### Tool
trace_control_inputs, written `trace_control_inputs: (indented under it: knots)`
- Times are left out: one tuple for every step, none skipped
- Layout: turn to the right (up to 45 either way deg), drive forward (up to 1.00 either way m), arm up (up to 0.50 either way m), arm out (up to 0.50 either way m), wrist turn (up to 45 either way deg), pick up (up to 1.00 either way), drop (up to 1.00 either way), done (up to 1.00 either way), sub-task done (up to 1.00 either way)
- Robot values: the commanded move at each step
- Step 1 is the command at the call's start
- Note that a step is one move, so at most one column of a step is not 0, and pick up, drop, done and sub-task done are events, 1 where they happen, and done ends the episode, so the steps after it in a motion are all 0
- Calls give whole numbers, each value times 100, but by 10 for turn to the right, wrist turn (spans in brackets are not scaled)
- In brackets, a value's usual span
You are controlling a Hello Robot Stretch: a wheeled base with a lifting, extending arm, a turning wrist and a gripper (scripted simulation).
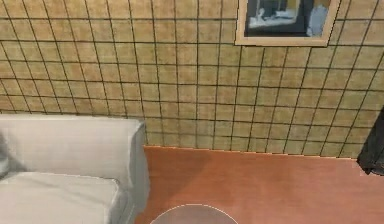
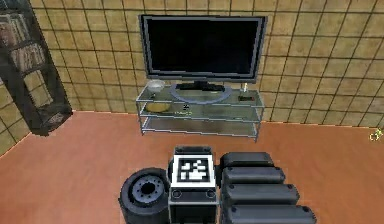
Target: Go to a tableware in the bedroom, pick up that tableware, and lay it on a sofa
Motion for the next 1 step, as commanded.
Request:
trace_control_inputs:
  knots:
    - [-450, 0, 0, 0, 0, 0, 0, 0, 0]
